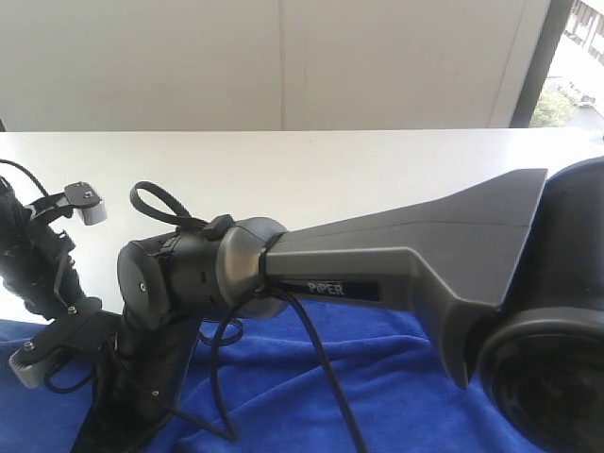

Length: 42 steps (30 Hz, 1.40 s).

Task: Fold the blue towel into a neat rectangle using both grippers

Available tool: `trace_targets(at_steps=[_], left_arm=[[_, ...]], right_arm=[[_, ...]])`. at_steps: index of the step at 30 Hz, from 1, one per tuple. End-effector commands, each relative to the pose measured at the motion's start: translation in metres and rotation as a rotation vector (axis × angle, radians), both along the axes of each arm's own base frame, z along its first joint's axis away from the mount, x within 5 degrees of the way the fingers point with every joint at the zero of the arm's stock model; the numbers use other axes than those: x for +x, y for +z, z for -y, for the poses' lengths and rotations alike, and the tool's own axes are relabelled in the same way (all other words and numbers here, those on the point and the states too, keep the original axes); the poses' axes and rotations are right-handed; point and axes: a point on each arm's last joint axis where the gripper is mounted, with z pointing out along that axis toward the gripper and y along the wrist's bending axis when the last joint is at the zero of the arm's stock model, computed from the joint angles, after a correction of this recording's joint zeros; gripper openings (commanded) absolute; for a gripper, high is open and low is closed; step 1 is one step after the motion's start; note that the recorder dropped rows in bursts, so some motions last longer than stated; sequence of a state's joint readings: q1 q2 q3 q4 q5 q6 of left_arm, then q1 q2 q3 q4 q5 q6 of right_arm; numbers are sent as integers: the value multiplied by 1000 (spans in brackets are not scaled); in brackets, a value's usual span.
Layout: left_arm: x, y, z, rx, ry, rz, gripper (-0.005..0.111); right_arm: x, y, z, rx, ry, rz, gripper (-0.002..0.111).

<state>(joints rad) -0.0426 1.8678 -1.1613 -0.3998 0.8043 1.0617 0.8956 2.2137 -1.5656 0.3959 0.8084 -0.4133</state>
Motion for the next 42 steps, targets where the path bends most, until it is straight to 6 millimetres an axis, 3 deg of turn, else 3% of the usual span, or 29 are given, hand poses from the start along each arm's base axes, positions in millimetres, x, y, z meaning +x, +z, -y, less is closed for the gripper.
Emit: trace_targets(at_steps=[1,6,9,18,26,29,33,35,42], left_arm=[[0,-10,0,-2,-6,-29,35],[0,-15,-3,29,0,1,17],[4,-15,-4,50,11,48,0],[17,-7,-8,83,52,210,0],[30,-4,-10,103,119,342,0],[33,-3,-7,109,120,379,10],[34,-4,-2,120,64,408,43],[37,-2,-3,125,95,438,52],[32,31,-6,157,89,535,41]], right_arm=[[-4,-21,7,-90,57,-17,0],[-4,-21,7,-90,57,-17,0],[-4,-21,7,-91,57,-19,0],[-6,-38,8,-125,61,-49,0],[-6,-40,9,-129,61,-56,0],[-6,-42,9,-133,60,-61,0],[-7,-42,9,-135,58,-67,0],[-7,-42,9,-141,61,-74,0],[-9,-42,10,-149,63,-87,0]])
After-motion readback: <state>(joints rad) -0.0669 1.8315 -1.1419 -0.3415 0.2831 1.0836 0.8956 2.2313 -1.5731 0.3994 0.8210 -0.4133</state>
